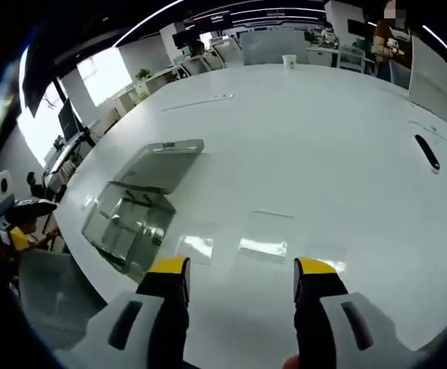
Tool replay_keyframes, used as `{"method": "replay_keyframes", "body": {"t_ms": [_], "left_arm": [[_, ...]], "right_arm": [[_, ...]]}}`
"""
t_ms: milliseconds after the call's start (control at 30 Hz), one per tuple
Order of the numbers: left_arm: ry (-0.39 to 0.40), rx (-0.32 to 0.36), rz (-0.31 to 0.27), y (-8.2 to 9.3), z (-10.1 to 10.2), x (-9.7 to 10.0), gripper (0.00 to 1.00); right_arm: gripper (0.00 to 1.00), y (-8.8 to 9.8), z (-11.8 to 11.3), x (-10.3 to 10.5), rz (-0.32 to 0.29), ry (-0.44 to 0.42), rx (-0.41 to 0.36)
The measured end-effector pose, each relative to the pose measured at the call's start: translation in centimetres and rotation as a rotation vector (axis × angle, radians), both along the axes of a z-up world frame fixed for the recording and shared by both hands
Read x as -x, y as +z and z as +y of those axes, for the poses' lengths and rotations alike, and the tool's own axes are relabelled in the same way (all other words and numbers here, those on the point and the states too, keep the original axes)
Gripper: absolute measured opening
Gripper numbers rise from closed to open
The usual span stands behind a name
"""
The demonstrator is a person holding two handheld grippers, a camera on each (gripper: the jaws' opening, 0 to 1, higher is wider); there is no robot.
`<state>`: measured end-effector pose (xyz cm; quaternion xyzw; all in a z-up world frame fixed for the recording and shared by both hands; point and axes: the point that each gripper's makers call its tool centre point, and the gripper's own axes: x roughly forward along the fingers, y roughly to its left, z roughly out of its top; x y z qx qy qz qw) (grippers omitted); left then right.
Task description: Insert the divider into the dual guide fixture by aligning both edges with the guide slots and pushing it downward to the bottom, including one-sided entry, uneven engagement, binding, and posture correction.
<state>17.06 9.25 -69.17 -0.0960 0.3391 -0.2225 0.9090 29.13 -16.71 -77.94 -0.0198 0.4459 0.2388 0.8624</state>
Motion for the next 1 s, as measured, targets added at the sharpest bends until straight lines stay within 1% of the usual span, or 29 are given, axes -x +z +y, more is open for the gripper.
{"method": "replay_keyframes", "body": {"t_ms": [333, 567, 667, 733, 900, 1000], "left_arm": [[0.003, -0.003, 0.013, -0.4, 0.0, 0.1, 0.74], [0.004, -0.006, 0.018, -0.6, 0.1, 0.1, 0.74], [0.003, -0.006, 0.02, -0.7, 0.1, 0.1, 0.74], [0.004, -0.005, 0.02, -0.7, 0.0, 0.1, 0.74], [0.003, -0.005, 0.022, -0.7, 0.0, 0.1, 0.74], [0.004, -0.006, 0.022, -0.7, 0.0, 0.0, 0.74]], "right_arm": [[0.49, -1.7, -0.1, -0.1, 0.035, -0.011, 0.016], [0.47, -2.1, 0.1, -0.5, 0.042, -0.014, 0.024], [0.45, -2.2, 0.0, -0.8, 0.044, -0.029, 0.028], [0.45, -2.3, 0.2, -0.8, 0.057, -0.029, 0.027], [0.43, -2.5, 0.1, -0.9, 0.061, -0.036, 0.041], [0.43, -2.8, 0.1, -0.8, 0.078, -0.038, 0.048]]}}
